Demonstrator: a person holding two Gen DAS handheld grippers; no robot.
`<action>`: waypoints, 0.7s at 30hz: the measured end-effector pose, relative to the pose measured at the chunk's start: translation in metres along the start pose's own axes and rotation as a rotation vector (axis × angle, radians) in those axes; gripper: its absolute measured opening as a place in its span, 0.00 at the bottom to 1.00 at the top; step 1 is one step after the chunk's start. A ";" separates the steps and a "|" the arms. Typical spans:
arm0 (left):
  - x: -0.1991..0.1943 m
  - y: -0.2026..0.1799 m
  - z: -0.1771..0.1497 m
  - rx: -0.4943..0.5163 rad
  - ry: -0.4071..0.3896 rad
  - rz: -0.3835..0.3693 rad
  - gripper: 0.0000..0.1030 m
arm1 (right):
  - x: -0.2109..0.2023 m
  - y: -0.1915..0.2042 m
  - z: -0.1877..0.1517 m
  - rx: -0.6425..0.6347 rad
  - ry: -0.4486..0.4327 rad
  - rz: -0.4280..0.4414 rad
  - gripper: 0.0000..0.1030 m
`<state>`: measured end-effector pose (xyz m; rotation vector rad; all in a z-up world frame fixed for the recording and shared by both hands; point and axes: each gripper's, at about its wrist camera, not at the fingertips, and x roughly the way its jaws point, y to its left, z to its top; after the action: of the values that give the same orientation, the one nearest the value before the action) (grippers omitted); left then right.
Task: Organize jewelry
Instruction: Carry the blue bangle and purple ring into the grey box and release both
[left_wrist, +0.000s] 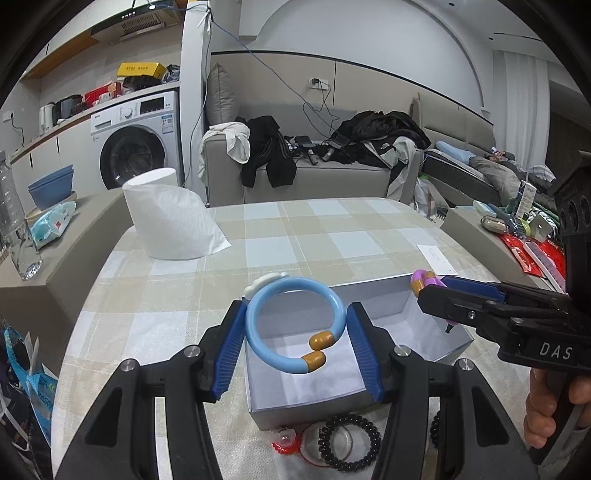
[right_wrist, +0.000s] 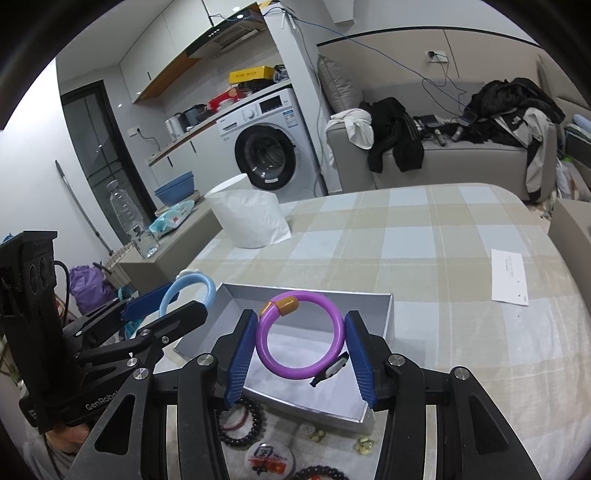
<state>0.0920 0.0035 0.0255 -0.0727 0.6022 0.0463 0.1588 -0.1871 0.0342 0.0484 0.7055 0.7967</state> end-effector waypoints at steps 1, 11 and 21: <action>0.002 0.000 -0.001 -0.003 0.007 0.000 0.49 | 0.001 0.000 0.000 0.000 0.004 0.000 0.46; 0.014 -0.007 -0.009 0.020 0.053 0.007 0.49 | 0.016 -0.003 -0.004 0.001 0.039 -0.021 0.46; 0.010 -0.001 -0.005 -0.044 0.091 -0.065 0.57 | 0.015 -0.002 -0.004 -0.005 0.024 -0.031 0.69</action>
<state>0.0976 0.0019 0.0156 -0.1377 0.6896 -0.0065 0.1649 -0.1794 0.0219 0.0233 0.7254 0.7702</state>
